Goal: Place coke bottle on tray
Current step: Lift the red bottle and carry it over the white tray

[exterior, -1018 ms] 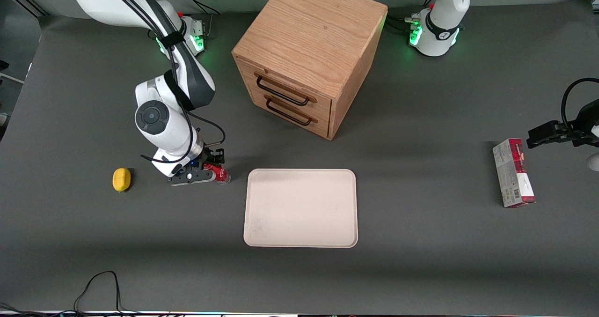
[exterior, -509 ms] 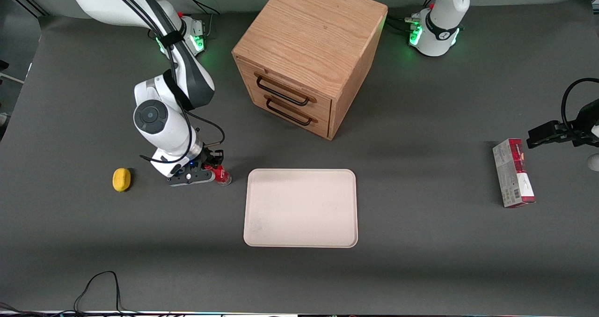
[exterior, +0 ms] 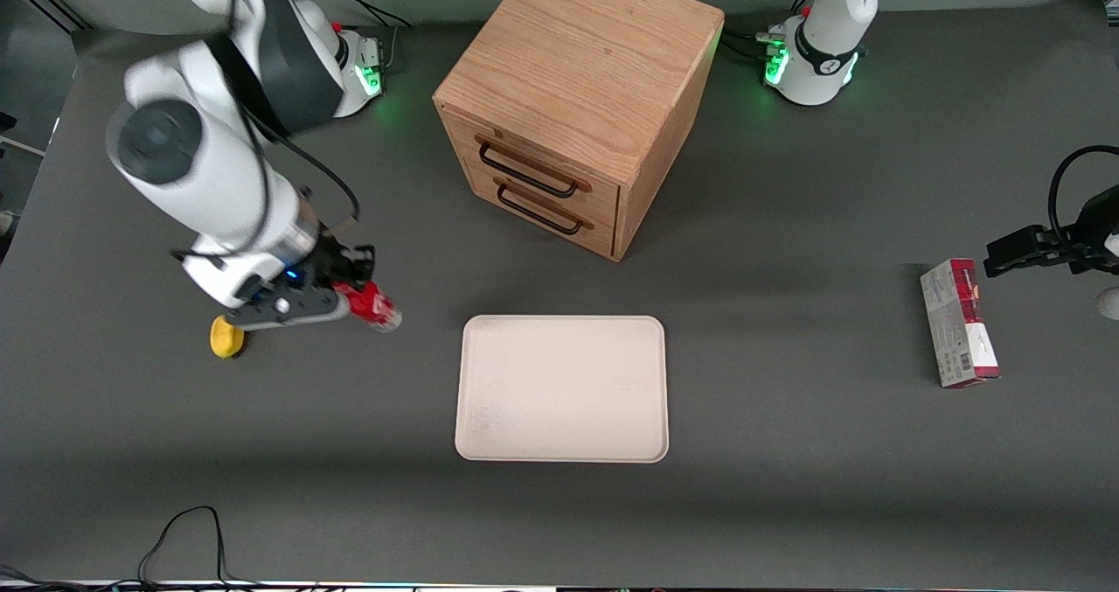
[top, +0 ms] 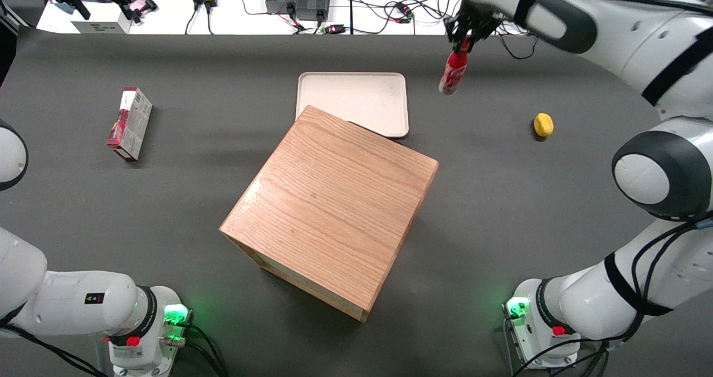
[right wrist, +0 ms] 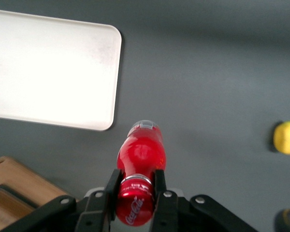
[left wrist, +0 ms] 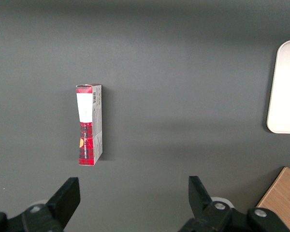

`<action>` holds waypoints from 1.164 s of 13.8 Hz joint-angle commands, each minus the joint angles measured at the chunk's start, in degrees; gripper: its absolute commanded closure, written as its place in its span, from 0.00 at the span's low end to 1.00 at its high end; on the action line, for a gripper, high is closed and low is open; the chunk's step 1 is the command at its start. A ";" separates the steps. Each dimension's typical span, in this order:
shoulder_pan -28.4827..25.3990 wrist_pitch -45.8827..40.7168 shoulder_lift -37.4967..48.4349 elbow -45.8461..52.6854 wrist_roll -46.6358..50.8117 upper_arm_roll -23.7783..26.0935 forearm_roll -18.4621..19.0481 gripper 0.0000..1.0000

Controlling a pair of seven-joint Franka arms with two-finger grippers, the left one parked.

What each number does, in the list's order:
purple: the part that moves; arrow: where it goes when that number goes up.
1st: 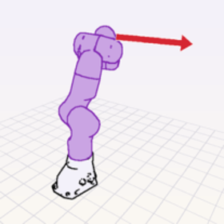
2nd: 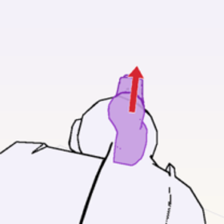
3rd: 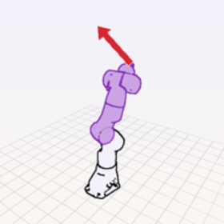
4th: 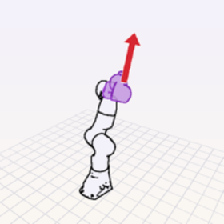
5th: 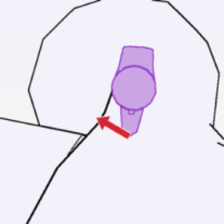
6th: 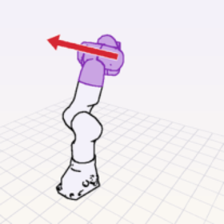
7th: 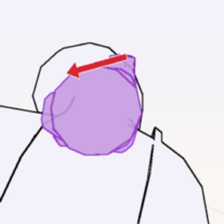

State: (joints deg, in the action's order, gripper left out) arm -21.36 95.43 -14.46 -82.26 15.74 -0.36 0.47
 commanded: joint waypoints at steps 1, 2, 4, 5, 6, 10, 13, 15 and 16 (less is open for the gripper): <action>-0.26 -6.82 -1.44 8.24 -0.36 -0.43 -0.73 0.83; -0.26 -6.83 -1.62 8.43 -0.36 -0.43 -0.82 0.83; -0.44 -6.83 -2.84 10.61 -0.27 0.00 -0.73 0.83; -0.52 -6.83 -5.46 14.11 -0.27 0.09 -0.82 0.83; -0.52 -6.92 -8.53 18.67 -0.27 0.53 -0.82 0.83; -1.57 -7.01 -22.16 34.41 -0.18 3.52 0.32 0.86; -5.52 -2.63 -27.72 38.93 -0.27 3.52 4.44 0.90; -5.97 -0.17 -29.12 38.84 -0.27 3.52 4.81 0.90; -5.97 1.24 -30.00 38.84 -0.27 3.43 4.81 0.90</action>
State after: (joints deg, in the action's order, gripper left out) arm -27.27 95.88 -42.10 -47.59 15.68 3.08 4.03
